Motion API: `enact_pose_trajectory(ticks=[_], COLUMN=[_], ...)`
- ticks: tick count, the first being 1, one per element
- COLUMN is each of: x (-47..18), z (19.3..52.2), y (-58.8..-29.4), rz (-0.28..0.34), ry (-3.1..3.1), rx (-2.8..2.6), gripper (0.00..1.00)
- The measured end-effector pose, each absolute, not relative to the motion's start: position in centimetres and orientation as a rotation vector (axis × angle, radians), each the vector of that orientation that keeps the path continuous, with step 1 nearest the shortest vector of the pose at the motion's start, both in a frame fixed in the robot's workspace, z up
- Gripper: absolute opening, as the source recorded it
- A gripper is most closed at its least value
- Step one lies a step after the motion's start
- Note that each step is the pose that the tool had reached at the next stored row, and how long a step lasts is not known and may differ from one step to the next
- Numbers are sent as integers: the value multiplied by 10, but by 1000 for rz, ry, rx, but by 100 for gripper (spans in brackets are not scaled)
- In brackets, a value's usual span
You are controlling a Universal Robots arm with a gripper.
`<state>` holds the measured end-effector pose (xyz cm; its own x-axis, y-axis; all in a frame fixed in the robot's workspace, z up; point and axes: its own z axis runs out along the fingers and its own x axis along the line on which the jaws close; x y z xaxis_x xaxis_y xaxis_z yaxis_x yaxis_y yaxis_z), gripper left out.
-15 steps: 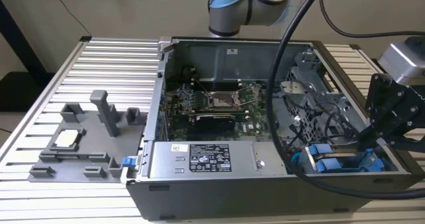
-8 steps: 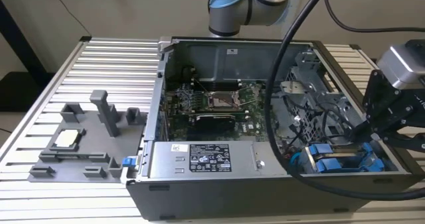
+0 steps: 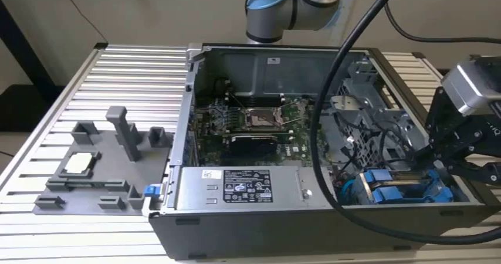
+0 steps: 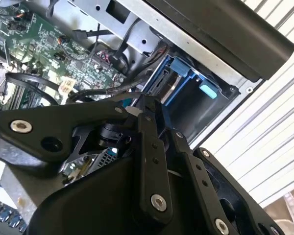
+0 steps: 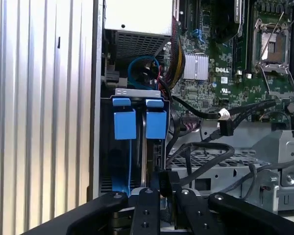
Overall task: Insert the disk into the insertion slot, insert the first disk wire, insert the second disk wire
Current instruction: 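Insert the first disk wire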
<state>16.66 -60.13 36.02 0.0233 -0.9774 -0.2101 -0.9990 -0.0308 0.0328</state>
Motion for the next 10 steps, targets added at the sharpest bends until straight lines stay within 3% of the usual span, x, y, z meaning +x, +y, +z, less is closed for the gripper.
enact_pose_trajectory(ticks=[10], x=[170], z=[354], y=[-602], rz=[295], ry=[2078], rx=[-2136], gripper=[19])
